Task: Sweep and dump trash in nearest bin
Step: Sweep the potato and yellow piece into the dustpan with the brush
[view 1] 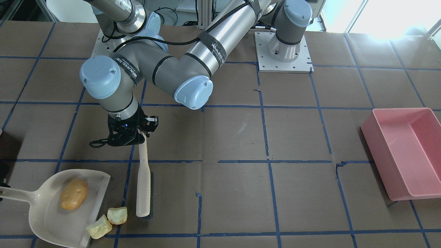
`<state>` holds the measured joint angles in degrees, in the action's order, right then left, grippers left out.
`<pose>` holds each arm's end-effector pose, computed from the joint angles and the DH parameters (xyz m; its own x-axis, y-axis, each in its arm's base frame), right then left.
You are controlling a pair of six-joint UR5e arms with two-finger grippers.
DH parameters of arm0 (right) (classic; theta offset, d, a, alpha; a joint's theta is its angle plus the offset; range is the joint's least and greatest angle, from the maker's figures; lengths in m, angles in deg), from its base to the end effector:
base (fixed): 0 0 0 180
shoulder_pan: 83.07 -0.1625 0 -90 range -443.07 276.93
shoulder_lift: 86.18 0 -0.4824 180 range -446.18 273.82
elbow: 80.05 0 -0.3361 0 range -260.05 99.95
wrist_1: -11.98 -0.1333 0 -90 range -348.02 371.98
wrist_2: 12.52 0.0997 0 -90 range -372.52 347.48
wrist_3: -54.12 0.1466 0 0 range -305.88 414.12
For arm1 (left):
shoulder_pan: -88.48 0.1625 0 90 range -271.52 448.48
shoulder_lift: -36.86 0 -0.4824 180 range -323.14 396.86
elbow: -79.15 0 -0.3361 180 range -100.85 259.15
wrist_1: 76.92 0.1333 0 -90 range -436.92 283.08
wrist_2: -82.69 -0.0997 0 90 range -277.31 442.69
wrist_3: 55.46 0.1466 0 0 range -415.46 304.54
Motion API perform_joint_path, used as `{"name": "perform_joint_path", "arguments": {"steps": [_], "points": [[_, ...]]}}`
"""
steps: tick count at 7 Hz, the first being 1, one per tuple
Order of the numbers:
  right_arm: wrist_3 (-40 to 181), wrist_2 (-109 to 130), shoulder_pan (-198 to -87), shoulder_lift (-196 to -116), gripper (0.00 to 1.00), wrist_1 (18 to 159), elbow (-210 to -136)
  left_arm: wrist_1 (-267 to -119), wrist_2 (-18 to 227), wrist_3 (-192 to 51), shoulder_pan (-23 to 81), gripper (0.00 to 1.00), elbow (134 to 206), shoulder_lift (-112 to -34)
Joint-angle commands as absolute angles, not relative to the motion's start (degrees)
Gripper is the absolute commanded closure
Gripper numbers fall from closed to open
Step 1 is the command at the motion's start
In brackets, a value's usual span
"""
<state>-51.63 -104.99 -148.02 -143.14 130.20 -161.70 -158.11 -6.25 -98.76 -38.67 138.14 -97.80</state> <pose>-0.1716 -0.6670 0.2865 -0.1614 -0.9857 0.0476 -0.9847 0.1640 0.0581 -0.5629 -0.5178 0.2718 -0.9934 -0.1062 -0.0444 -0.1093 0.9913 0.0740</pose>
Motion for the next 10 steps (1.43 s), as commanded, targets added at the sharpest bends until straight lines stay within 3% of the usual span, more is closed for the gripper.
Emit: {"name": "perform_joint_path", "arguments": {"steps": [1,10], "points": [[-51.6,-104.9,-148.0,-143.0,1.00,130.3,-161.6,-157.2,-6.4,-95.0,-38.1,1.00,129.0,-105.4],[-51.4,-105.2,-148.0,-143.4,1.00,130.1,-161.6,-155.7,-3.0,-70.1,-39.8,1.00,127.2,-108.3]]}}
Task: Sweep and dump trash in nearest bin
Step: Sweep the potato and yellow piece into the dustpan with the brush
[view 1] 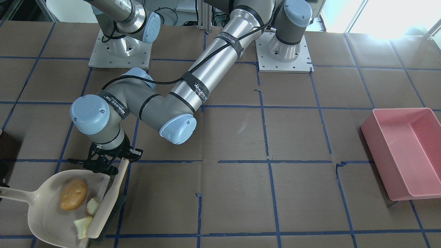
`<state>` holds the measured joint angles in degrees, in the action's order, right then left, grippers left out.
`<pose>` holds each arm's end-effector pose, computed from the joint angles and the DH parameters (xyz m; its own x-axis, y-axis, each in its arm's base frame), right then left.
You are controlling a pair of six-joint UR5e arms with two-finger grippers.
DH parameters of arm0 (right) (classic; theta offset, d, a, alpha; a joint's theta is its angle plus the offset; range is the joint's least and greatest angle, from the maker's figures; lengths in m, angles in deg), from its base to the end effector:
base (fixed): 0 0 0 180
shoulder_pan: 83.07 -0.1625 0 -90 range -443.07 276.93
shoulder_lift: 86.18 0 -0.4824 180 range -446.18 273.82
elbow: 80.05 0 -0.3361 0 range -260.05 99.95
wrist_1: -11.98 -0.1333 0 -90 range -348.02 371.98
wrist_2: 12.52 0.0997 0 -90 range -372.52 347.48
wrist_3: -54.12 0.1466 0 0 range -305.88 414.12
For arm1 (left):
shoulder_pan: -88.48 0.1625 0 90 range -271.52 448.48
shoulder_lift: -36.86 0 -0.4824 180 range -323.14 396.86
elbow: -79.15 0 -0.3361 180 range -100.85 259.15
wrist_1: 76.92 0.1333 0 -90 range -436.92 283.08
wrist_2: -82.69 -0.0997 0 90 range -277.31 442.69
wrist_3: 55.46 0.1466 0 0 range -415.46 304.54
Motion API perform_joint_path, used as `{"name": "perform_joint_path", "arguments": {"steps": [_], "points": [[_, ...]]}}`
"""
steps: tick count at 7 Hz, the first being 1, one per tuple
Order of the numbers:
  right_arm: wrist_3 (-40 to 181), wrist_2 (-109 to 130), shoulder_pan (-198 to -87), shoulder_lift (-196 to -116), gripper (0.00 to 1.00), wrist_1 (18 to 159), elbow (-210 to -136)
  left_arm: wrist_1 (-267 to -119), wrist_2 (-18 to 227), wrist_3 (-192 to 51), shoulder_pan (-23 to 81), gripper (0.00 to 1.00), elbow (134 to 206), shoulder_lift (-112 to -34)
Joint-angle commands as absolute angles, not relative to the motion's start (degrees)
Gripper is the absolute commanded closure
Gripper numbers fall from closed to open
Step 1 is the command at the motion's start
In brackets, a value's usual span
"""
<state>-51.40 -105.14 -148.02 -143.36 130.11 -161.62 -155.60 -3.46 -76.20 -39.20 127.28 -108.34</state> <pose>-0.1718 -0.6666 0.2895 -0.1653 -0.9849 0.0506 -0.9838 0.1683 0.0614 -0.6131 -0.5596 0.2106 -0.9562 0.2885 0.0503 0.2911 0.9550 0.0566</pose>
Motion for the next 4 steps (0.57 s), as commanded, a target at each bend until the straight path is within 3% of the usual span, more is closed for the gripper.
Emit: {"name": "perform_joint_path", "arguments": {"steps": [1,4], "points": [[-51.3,-105.2,-148.0,-143.4,1.00,130.1,-161.6,-155.9,-3.0,-63.7,-39.8,1.00,127.2,-107.8],[-51.2,-105.1,-147.9,-143.3,1.00,130.1,-161.6,-155.5,-3.5,-64.8,-40.1,1.00,129.1,-106.2]]}}
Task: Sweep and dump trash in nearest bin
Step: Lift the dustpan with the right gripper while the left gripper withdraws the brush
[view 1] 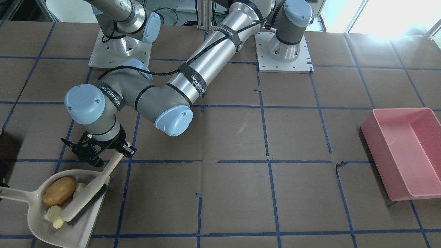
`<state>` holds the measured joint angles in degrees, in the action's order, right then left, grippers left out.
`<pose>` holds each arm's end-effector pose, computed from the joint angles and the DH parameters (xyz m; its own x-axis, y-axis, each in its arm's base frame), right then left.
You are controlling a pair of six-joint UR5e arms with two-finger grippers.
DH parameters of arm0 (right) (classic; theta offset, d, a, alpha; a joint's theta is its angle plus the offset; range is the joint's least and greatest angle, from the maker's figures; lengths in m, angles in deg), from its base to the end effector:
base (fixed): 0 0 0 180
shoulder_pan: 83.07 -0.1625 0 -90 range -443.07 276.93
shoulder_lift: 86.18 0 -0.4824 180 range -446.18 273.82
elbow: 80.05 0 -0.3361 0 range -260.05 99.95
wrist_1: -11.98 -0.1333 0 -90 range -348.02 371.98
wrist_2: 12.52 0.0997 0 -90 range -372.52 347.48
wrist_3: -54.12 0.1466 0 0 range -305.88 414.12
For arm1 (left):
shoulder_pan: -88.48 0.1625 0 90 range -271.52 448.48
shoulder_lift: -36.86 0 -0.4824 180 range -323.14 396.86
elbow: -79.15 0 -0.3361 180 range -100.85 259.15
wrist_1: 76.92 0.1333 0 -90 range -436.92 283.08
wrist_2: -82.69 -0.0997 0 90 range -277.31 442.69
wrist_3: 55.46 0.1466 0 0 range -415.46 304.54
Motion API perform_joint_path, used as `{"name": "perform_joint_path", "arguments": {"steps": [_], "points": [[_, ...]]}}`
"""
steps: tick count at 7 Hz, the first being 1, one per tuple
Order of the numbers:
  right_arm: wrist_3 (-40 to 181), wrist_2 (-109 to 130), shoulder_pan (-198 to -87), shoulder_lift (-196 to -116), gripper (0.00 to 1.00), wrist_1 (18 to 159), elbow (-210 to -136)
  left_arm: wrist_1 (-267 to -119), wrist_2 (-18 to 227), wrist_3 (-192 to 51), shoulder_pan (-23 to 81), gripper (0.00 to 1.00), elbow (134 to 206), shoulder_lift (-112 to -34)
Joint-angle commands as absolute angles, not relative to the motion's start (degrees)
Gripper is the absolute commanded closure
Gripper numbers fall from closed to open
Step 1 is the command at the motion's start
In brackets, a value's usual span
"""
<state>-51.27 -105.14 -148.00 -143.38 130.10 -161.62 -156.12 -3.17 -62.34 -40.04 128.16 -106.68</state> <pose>-0.1720 -0.6664 0.2897 -0.1679 -0.9845 0.0510 -0.9834 0.1708 0.0613 -0.6178 -0.5451 0.2269 -0.8507 0.5213 0.0680 0.5244 0.8506 0.0390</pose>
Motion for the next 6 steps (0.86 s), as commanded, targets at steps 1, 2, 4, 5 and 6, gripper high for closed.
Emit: {"name": "perform_joint_path", "arguments": {"steps": [1,2,4,5,6], "points": [[-51.2,-105.1,-147.9,-143.3,1.00,130.1,-161.6,-155.6,-3.8,-66.4,-40.2,1.00,130.7,-105.5],[-51.2,-105.1,-147.9,-143.3,1.00,130.1,-161.7,-156.4,-4.0,-66.9,-39.6,1.00,133.4,-102.6],[-51.2,-105.1,-147.8,-143.1,1.00,130.1,-161.7,-156.4,-3.5,-69.3,-37.0,1.00,146.8,-92.6],[-51.2,-104.5,-147.8,-143.0,1.00,130.1,-161.7,-155.0,-3.5,-76.7,-35.4,1.00,157.1,-85.1],[-51.1,-104.3,-147.6,-143.0,1.00,130.0,-161.7,-151.7,-3.4,-77.8,-34.8,1.00,168.9,-76.6]]}}
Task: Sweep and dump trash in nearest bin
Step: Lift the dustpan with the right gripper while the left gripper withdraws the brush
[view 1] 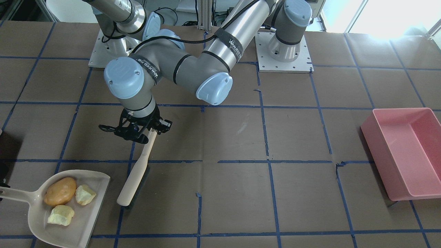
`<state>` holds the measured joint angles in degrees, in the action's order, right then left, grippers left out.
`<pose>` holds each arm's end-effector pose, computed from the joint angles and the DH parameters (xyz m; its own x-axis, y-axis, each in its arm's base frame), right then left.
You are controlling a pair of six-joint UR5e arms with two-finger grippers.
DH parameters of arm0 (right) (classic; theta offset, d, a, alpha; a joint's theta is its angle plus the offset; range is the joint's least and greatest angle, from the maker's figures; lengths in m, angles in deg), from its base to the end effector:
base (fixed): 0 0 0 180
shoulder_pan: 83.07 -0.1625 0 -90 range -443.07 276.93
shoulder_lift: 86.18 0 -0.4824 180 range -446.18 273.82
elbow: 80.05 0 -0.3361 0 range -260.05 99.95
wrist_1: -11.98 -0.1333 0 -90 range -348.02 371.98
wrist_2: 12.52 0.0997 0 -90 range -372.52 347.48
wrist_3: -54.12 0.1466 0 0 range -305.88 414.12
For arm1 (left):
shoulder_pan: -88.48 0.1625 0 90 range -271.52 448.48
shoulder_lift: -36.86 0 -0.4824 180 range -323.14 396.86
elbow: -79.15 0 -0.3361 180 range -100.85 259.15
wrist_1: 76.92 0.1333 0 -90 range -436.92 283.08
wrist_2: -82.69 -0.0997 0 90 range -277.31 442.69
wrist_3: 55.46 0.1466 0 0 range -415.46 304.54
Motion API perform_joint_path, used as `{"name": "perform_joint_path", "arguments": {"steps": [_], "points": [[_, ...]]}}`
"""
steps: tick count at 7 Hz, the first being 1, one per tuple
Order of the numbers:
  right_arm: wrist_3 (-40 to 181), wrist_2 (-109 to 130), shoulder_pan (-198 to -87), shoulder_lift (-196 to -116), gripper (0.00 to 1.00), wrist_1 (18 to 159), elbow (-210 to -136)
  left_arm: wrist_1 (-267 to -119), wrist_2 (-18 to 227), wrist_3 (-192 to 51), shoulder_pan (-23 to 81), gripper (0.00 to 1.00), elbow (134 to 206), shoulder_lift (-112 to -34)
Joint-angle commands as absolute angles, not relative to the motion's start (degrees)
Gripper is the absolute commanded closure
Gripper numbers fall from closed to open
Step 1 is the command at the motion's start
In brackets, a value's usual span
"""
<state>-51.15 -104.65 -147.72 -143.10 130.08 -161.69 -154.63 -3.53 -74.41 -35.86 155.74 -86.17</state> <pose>-0.1742 -0.6663 0.2858 -0.1747 -0.9835 0.0471 -0.9829 0.1771 0.0513 -0.4902 -0.4641 0.2963 -0.9654 0.2598 0.0204 0.2601 0.9551 0.1419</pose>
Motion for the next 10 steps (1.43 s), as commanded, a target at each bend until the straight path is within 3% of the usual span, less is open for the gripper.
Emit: {"name": "perform_joint_path", "arguments": {"steps": [1,2,4,10], "points": [[-49.7,-101.4,-147.1,-143.3,1.00,129.8,-161.8,-148.7,-3.3,-80.4,-34.9,1.00,179.3,-69.0],[-49.2,-99.2,-145.7,-143.6,1.00,128.6,-161.8,-148.4,-3.3,-81.8,-34.9,1.00,186.9,-62.2],[-47.2,-94.4,-142.7,-143.8,1.00,126.3,-161.7,-143.4,-3.1,-83.1,-34.5,1.00,193.6,-58.7],[-38.1,-91.4,-135.1,-155.0,1.00,116.7,-161.0,-139.7,-3.3,-85.5,-34.1,0.99,195.1,-62.3]]}}
